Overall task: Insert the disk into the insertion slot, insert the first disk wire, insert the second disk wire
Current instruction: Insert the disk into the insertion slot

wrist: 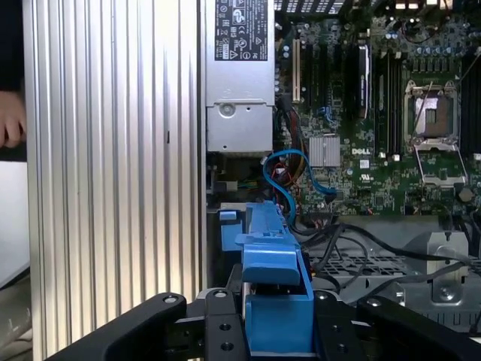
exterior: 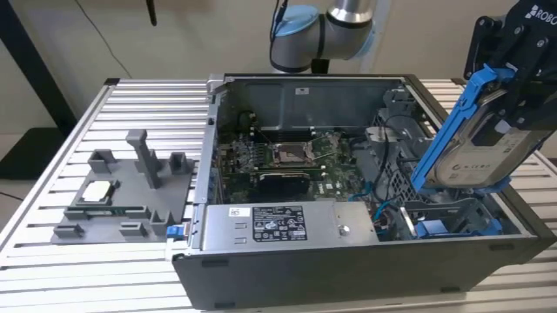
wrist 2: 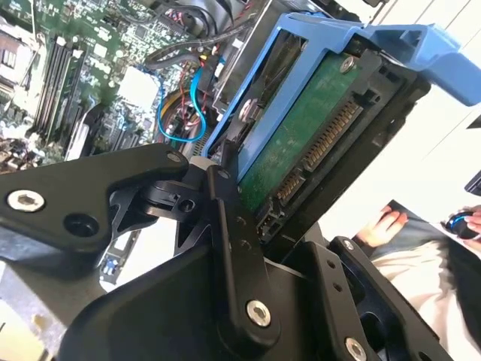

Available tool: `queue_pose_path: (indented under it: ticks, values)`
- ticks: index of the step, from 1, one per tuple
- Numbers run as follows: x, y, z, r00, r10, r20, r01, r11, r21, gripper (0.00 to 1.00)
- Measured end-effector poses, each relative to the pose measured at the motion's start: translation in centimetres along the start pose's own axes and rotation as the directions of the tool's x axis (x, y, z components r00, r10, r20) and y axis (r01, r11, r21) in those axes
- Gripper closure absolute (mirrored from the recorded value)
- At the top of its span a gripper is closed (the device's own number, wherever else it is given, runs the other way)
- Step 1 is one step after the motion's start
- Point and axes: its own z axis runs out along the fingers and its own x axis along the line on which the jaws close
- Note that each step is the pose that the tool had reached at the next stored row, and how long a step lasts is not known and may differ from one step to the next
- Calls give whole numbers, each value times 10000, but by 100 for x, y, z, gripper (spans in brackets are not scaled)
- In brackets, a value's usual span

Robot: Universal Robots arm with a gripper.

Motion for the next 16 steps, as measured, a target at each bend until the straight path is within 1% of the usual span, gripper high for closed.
queue_pose_path:
  ticks: [5,7,16]
  values:
    - [0,0,1,10000,2,0,-2,10000,0,67]
    - [0,-1,15,10000,2,1,-2,10000,0,67]
    - [-1,-6,148,10000,2,0,-2,10000,7,67]
